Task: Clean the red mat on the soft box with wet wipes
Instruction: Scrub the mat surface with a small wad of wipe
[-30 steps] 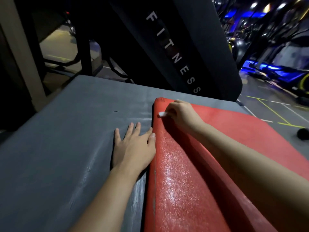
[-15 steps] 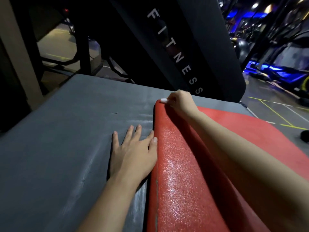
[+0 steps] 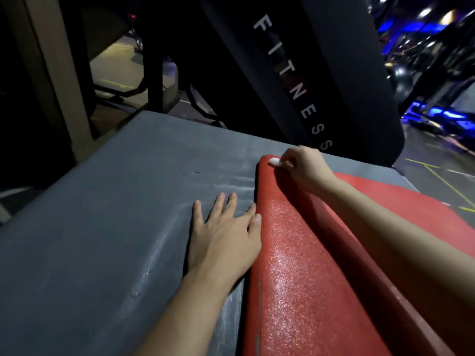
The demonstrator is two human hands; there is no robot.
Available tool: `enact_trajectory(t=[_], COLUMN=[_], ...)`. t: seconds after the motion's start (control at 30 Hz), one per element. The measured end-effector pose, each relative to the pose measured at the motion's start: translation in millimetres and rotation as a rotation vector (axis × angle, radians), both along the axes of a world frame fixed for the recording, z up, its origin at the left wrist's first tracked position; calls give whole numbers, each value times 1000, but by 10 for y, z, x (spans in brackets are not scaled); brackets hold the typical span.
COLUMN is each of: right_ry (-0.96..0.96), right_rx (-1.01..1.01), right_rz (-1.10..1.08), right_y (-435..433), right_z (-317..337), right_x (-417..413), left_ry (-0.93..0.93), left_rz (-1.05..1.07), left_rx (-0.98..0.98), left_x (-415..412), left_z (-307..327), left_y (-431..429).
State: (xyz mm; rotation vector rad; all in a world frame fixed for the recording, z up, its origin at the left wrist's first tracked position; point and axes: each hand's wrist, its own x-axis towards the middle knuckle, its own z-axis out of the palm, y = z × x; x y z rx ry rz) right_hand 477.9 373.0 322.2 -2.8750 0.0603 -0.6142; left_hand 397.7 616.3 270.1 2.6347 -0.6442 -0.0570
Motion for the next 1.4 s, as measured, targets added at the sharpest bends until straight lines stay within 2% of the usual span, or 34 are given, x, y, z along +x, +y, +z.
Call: enact_trajectory(t=[0.13, 0.27, 0.47, 0.67, 0.77, 0.9, 1.07, 1.17, 1.33, 1.4], right_ry=[-14, -1, 77, -51, -47, 55, 25, 10, -29, -27], right_rx=[-5, 75, -26, 114, 136, 50, -8, -4, 102, 111], right_rz=[-42, -126, 0, -97, -164, -130, -9, 40, -90, -69], right_y=[-122, -138, -101, -89, -86, -33, 27, -7, -18, 46], right_z=[-37, -10, 63, -37, -124, -73, -41, 3, -65, -78], right_x=[121, 130, -286, 95, 254, 0, -667, -605, -414, -543], left_ry=[11, 15, 19, 29, 21, 14, 9, 9, 24, 20], left_rz=[0, -6, -12, -10, -12, -12, -11, -12, -7, -6], left_rx=[9, 15, 10, 8, 8, -5, -1, 6, 8, 11], left_x=[7, 8, -2, 2, 2, 29, 27, 24, 16, 17], left_z=[12, 28, 43, 54, 44, -1, -12, -7, 32, 35], left_y=[1, 3, 11, 9, 11, -14, -7, -8, -2, -3])
